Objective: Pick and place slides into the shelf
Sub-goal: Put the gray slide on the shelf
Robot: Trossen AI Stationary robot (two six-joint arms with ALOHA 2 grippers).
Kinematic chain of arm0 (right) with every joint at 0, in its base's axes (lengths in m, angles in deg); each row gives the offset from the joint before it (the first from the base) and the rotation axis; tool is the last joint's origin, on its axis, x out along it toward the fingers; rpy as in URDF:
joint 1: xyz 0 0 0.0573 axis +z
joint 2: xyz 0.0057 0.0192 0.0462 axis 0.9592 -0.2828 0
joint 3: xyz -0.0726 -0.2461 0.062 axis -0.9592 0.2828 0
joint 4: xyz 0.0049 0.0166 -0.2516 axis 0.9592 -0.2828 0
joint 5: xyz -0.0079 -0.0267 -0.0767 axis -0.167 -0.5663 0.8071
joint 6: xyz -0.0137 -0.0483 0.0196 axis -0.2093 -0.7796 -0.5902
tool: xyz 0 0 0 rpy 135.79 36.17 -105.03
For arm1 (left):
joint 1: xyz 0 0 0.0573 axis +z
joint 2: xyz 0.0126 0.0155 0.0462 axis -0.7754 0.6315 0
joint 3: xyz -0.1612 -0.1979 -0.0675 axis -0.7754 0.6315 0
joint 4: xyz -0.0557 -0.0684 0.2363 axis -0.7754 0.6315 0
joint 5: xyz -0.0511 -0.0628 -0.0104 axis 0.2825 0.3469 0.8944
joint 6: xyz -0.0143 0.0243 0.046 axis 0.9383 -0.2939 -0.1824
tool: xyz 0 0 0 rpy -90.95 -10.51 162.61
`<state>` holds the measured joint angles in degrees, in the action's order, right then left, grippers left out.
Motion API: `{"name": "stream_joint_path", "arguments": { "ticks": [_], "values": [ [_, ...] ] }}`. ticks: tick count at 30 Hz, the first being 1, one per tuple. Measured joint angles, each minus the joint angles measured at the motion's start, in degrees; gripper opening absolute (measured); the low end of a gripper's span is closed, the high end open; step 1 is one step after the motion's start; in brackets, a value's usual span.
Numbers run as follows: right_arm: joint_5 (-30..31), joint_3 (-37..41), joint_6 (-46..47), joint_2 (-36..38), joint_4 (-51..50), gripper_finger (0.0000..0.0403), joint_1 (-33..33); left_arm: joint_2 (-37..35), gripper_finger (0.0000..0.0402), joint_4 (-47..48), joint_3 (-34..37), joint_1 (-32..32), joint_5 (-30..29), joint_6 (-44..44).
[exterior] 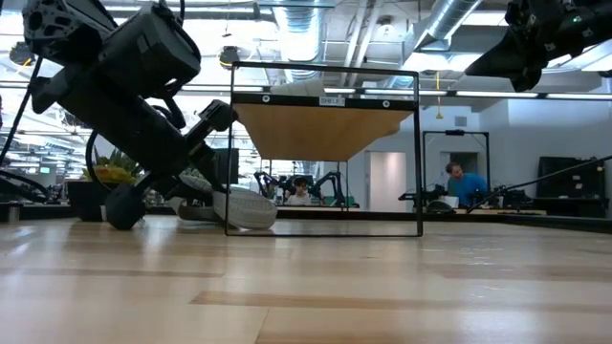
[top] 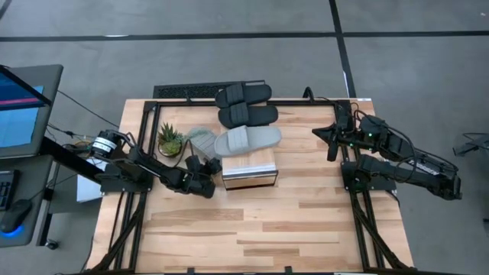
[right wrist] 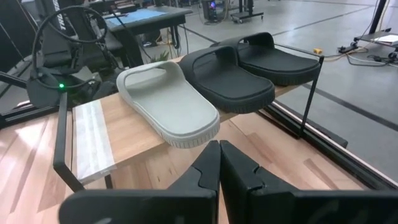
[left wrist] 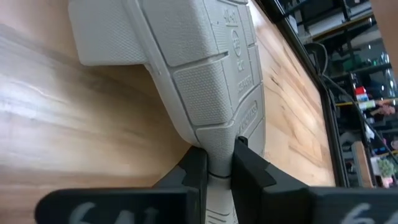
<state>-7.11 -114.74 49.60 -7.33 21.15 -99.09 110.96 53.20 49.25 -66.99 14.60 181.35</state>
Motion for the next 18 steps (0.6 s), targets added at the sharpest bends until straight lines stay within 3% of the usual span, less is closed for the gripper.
{"name": "stream_joint_path", "arguments": {
  "ticks": [8,18],
  "values": [
    [0.0,0.0,0.01,0.0,-0.09,0.0,0.0,-0.89,0.0028,1.9,0.07,-2.82,1.05,0.03],
    [-0.13,0.0,0.02,0.0,-0.1,0.0,0.0,-8.82,0.0027,15.58,0.16,-5.87,4.28,0.2]
  ]
}}
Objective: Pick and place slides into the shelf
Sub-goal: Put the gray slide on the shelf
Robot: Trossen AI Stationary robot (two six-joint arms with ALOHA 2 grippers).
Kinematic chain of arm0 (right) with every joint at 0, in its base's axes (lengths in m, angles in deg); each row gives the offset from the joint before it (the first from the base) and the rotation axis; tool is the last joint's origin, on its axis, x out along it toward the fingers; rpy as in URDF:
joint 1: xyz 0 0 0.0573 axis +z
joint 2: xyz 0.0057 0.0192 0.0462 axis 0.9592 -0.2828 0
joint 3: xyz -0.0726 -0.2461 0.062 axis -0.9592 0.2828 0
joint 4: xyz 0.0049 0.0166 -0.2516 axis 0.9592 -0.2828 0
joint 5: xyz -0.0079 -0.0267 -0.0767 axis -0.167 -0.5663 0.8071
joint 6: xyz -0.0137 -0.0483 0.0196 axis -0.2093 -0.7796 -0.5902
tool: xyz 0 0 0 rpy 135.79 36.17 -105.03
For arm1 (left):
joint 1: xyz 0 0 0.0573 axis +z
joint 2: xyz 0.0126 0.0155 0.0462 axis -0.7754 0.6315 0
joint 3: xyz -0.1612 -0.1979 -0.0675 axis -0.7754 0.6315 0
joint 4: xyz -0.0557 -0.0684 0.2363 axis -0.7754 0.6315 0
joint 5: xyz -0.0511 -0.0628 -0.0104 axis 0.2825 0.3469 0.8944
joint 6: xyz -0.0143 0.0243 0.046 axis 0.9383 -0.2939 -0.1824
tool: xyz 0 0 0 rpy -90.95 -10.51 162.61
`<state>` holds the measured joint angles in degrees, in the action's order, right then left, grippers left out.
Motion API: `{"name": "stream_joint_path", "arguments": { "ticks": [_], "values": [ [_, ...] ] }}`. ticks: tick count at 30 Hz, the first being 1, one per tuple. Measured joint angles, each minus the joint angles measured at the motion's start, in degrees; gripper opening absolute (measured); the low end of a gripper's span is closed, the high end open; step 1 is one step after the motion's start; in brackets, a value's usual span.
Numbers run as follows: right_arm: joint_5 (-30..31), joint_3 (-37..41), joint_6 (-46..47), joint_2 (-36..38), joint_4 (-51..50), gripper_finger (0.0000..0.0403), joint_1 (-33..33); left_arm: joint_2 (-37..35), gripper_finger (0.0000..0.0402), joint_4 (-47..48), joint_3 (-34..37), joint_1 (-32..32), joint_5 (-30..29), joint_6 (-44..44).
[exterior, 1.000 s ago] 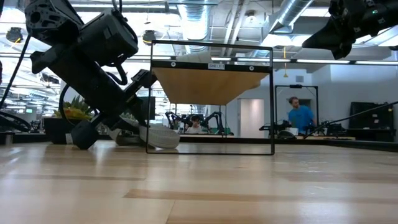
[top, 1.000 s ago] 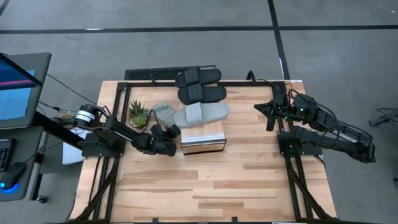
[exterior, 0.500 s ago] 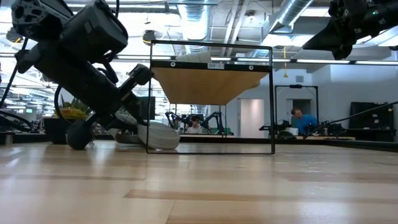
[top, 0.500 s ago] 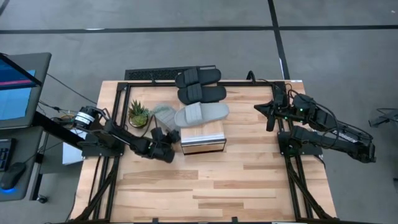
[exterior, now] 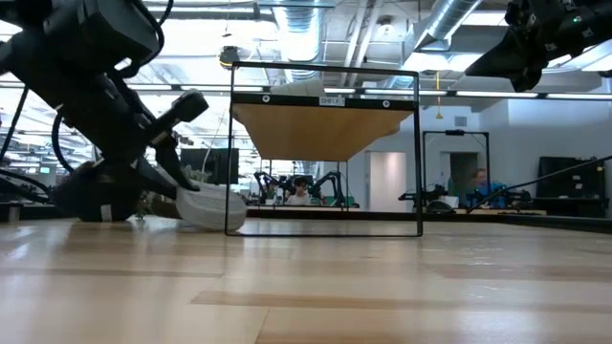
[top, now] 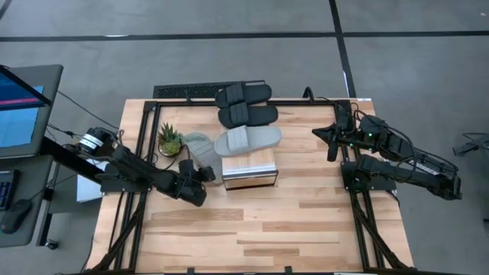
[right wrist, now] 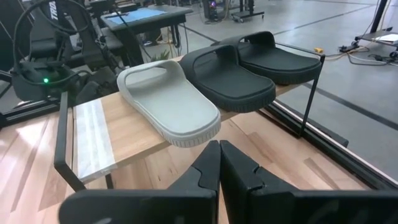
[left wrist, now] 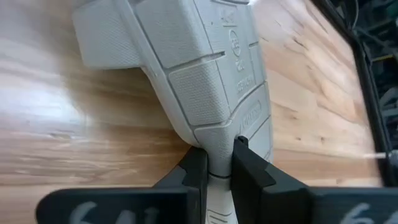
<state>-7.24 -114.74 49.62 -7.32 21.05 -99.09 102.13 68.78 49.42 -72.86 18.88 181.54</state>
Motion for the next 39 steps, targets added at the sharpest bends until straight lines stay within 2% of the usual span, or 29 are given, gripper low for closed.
{"name": "stream_joint_path", "arguments": {
  "ticks": [13,25,29,39],
  "values": [
    [0.02,0.0,-0.02,0.0,0.01,0.0,0.0,-4.33,0.0026,3.61,-0.04,-3.49,6.17,-7.52],
    [0.04,0.0,-0.02,0.0,0.0,0.0,0.0,-10.72,0.0026,11.79,-0.1,-10.02,12.45,-8.77],
    [0.07,0.0,-0.02,0.0,0.0,0.0,-0.01,-13.26,0.0026,14.77,-0.1,-12.8,12.95,-7.44],
    [0.13,0.0,0.03,0.0,-1.55,0.0,0.0,-16.1,0.0026,14.82,-0.1,-18.0,15.41,-8.53]
  ]
}}
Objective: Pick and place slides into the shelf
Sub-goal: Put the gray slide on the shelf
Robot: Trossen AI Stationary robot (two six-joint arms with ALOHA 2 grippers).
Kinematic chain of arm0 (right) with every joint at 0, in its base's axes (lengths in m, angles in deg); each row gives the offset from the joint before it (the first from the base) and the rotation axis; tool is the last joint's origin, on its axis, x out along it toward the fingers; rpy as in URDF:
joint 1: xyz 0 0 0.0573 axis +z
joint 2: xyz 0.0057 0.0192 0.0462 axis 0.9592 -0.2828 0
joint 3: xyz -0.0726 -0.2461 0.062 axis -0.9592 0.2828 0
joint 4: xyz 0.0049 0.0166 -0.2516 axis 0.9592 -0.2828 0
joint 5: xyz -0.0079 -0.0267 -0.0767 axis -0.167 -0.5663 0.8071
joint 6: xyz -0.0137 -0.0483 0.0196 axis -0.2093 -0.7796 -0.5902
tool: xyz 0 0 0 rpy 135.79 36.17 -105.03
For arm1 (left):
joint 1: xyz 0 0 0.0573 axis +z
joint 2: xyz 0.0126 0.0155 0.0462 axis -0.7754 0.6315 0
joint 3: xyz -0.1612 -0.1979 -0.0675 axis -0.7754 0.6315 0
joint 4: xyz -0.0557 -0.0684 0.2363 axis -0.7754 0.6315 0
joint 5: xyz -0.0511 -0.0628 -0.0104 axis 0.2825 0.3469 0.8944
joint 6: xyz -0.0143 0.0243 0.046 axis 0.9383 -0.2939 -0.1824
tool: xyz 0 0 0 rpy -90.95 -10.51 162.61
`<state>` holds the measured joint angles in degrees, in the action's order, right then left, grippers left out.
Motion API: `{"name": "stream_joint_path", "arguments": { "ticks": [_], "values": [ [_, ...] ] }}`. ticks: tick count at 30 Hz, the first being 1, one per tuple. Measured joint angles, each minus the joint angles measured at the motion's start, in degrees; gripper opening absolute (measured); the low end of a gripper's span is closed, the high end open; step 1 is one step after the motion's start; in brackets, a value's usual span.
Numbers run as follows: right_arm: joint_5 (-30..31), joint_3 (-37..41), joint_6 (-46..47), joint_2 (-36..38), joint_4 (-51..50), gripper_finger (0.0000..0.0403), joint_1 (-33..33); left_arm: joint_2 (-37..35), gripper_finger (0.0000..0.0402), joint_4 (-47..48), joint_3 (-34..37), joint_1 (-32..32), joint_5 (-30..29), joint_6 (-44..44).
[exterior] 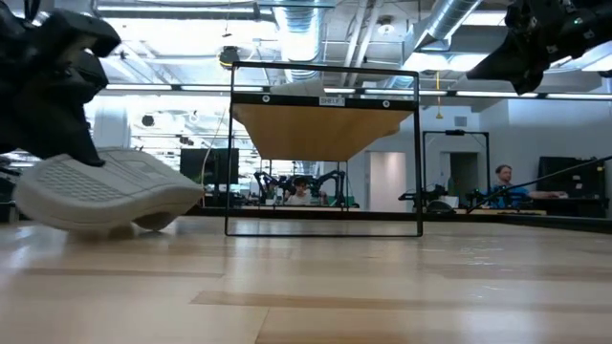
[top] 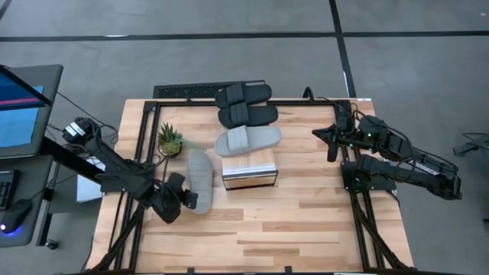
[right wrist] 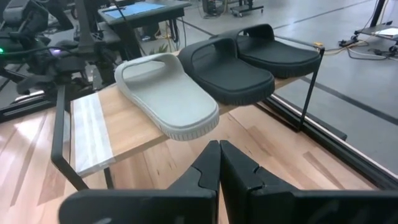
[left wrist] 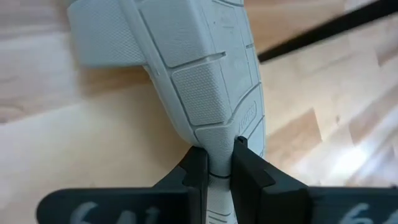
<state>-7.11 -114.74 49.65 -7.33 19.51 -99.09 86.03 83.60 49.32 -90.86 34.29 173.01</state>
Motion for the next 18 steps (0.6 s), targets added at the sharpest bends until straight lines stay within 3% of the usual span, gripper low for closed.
{"name": "stream_joint_path", "arguments": {
  "ticks": [9,18],
  "values": [
    [0.02,0.0,1.0,0.0,-0.49,0.0,0.0,0.01,0.0026,0.39,-2.36,-4.59,-1.95,-2.28],
    [0.7,0.0,2.83,0.0,-0.4,0.0,-0.02,0.01,0.0025,3.64,-8.04,-8.18,-6.69,-10.82]
  ]
}}
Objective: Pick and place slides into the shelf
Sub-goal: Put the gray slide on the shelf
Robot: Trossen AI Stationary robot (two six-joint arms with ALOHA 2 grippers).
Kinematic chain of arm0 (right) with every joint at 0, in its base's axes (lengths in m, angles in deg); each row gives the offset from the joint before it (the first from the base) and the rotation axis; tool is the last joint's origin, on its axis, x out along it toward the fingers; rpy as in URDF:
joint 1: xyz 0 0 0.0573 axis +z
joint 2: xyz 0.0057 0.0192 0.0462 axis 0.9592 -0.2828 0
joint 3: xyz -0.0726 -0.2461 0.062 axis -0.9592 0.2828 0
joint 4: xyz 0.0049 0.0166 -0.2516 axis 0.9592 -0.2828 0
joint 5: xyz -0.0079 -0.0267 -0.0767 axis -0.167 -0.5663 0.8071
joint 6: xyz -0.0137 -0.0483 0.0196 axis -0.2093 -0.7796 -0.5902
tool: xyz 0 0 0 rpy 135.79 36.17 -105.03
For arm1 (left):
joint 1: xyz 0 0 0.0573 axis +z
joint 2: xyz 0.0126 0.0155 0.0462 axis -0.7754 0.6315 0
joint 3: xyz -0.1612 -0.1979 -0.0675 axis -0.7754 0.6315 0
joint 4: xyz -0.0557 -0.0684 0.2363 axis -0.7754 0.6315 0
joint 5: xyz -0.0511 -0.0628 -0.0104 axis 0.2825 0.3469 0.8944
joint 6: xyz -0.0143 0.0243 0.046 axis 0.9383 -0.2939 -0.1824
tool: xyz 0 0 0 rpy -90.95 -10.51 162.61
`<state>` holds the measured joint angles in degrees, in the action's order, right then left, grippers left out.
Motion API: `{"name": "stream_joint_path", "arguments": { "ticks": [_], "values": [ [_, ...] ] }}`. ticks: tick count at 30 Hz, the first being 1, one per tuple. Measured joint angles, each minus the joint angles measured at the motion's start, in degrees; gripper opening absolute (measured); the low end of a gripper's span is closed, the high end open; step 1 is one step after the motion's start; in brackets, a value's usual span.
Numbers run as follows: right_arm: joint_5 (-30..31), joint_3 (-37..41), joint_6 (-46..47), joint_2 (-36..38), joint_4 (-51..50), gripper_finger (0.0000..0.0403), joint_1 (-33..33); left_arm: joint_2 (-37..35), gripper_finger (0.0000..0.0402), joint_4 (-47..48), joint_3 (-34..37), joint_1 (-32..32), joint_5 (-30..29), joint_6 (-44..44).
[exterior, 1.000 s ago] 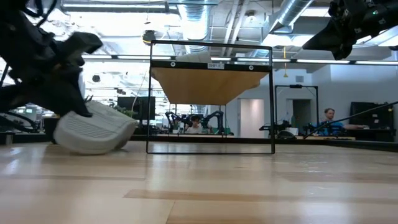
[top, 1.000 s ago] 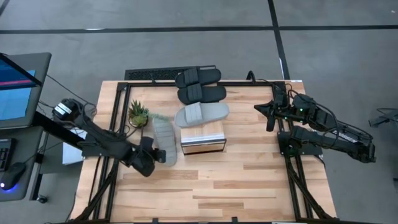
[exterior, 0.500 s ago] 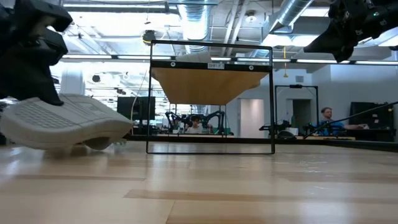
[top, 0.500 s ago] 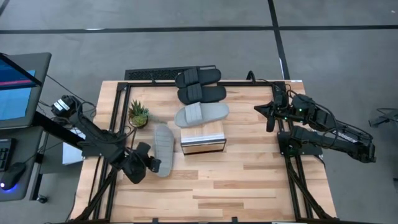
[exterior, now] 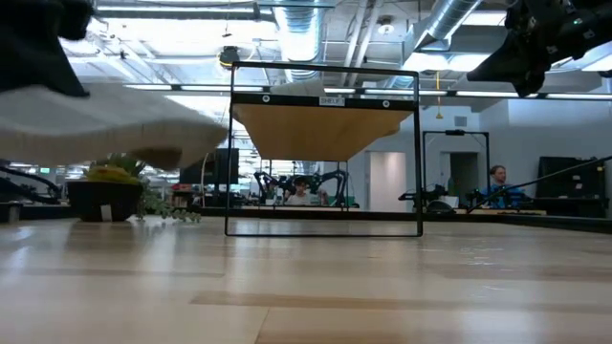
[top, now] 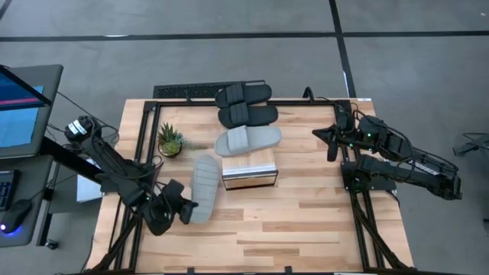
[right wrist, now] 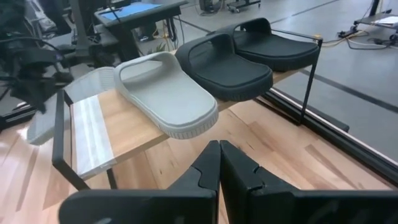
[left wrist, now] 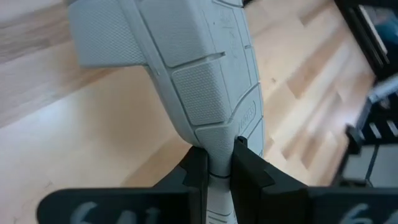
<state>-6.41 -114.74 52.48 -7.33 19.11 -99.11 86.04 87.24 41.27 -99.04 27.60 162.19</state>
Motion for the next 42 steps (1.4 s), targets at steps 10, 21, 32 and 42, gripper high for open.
{"name": "stream_joint_path", "arguments": {
  "ticks": [10,21,32,42],
  "values": [
    [0.94,0.0,1.12,0.02,1.78,0.0,0.0,-0.02,0.0025,21.31,-16.29,-10.56,-13.2,-0.03],
    [2.34,0.0,-0.98,0.0,9.2,0.0,0.28,-0.06,0.0025,40.36,-23.97,-10.21,-50.65,-2.41],
    [2.11,-0.02,3.48,-0.02,26.84,0.0,3.02,-0.23,0.0025,49.75,-23.79,0.43,-51.38,-5.59],
    [0.83,-0.02,2.64,-0.09,26.48,0.0,3.02,-2.22,0.0025,59.33,-30.14,2.14,-51.68,-12.77]
  ]
}}
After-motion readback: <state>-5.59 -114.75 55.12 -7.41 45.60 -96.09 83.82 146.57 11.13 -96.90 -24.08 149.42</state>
